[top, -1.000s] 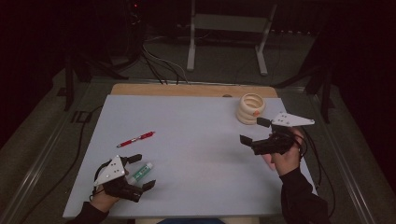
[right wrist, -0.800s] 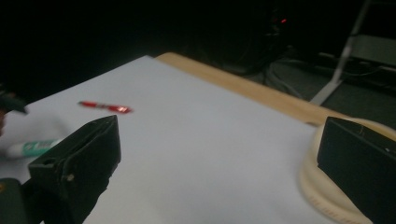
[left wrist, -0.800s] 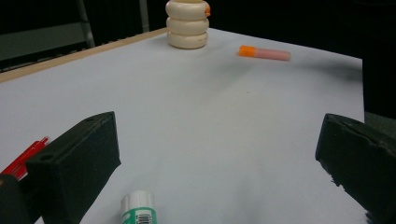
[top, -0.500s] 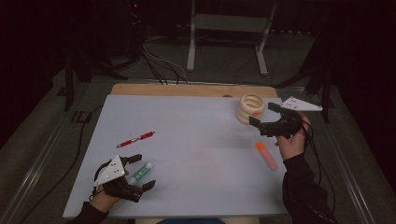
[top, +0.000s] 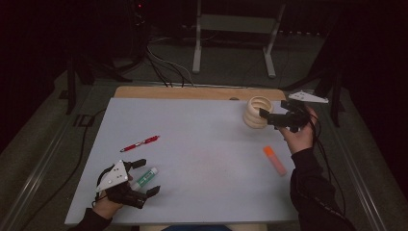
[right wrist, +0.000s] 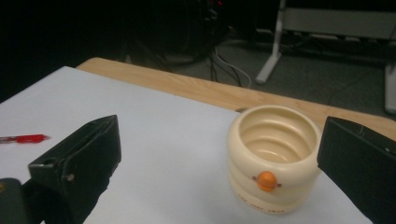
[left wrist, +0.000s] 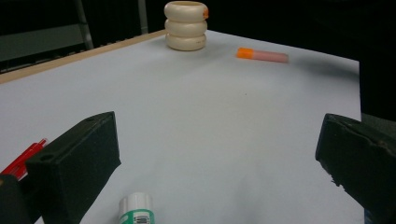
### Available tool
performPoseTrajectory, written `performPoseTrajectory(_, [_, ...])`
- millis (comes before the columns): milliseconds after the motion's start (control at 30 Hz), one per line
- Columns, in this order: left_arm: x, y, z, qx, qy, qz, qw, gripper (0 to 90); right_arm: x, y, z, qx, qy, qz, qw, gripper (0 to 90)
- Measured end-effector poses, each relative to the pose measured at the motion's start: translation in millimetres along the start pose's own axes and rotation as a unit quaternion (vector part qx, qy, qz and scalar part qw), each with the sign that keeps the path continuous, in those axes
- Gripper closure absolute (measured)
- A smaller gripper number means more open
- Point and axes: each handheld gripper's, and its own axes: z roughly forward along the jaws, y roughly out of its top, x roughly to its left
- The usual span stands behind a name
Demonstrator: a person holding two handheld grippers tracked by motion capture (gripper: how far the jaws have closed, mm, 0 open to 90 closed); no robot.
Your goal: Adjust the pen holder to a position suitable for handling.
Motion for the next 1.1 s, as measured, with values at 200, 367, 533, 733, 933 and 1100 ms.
performPoseTrajectory(200, [-0.6,-0.1,0.7,0.001,-0.003,0.002,1.0,0.3,-6.8,2.7,9.4,0.015,-0.012,0.024,0.9995,0.0])
performPoseTrajectory(367, [0.0,-0.1,0.0,-0.001,-0.003,0.001,1.0,0.3,-14.4,1.2,16.7,0.017,-0.026,0.044,0.9985,5.9])
performPoseTrajectory(533, [0.2,-0.3,0.5,0.0,-0.002,0.0,1.0,0.3,-24.5,-1.7,28.2,0.033,-0.05,0.067,0.9959,15.2])
performPoseTrajectory(733, [0.2,-0.2,0.5,0.0,-0.002,0.0,1.0,0.3,-31.9,-2.9,37.6,0.053,-0.067,0.085,0.9927,23.2])
performPoseTrajectory(933, [0.3,-0.4,0.5,0.0,-0.001,-0.001,1.0,0.3,-39.5,-3.7,48.8,0.076,-0.117,0.092,0.9859,33.5])
performPoseTrajectory(1100, [0.5,-0.4,0.2,0.0,0.0,-0.002,1.0,0.3,-47.8,-1.8,61.4,0.093,-0.133,0.099,0.9819,41.0])
